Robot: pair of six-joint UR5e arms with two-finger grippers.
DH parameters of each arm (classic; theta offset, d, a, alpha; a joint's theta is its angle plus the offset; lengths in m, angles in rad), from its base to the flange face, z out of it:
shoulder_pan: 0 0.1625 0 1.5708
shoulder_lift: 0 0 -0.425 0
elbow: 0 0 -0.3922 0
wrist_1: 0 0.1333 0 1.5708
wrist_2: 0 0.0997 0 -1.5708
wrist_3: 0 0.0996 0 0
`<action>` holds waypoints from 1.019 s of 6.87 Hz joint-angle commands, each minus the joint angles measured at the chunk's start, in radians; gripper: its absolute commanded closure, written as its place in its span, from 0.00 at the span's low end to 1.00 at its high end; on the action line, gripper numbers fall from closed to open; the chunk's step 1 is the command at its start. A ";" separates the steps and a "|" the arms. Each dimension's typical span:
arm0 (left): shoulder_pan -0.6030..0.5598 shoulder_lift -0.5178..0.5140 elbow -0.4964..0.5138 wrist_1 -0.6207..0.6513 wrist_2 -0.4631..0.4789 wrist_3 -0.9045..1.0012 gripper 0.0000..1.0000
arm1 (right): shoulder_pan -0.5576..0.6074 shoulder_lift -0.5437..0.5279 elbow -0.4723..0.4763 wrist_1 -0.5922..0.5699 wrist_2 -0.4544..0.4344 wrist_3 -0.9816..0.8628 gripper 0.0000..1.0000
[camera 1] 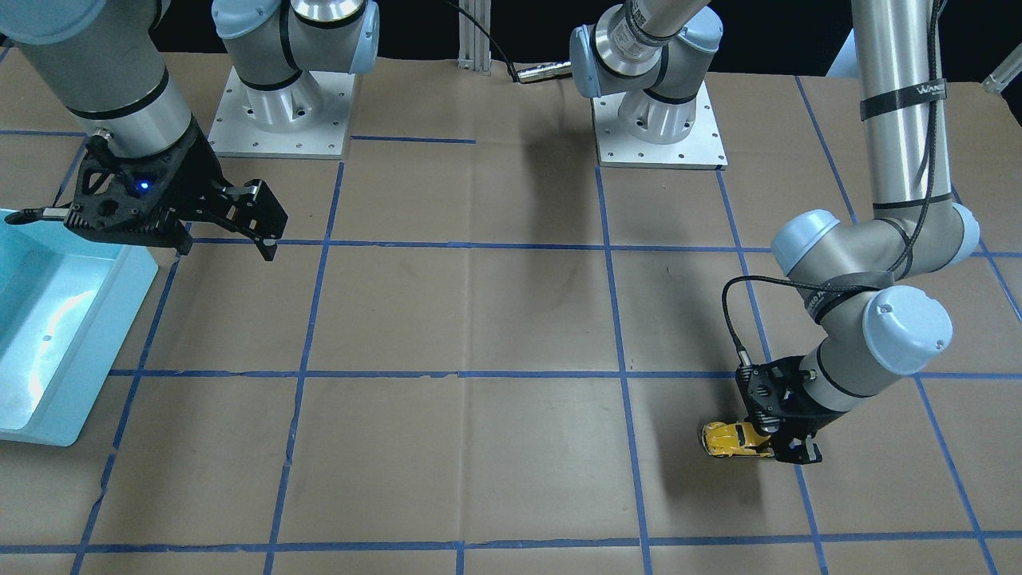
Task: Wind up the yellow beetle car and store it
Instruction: 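Hold the car pressed down with the left gripper, pulling it back slightly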
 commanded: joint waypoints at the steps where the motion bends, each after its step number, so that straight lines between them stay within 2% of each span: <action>1: 0.003 -0.001 0.000 -0.001 0.000 0.007 1.00 | 0.000 0.000 0.000 0.000 0.000 0.001 0.00; 7: 0.017 -0.001 0.000 0.001 0.002 0.053 1.00 | 0.000 0.000 0.002 0.000 0.001 0.001 0.00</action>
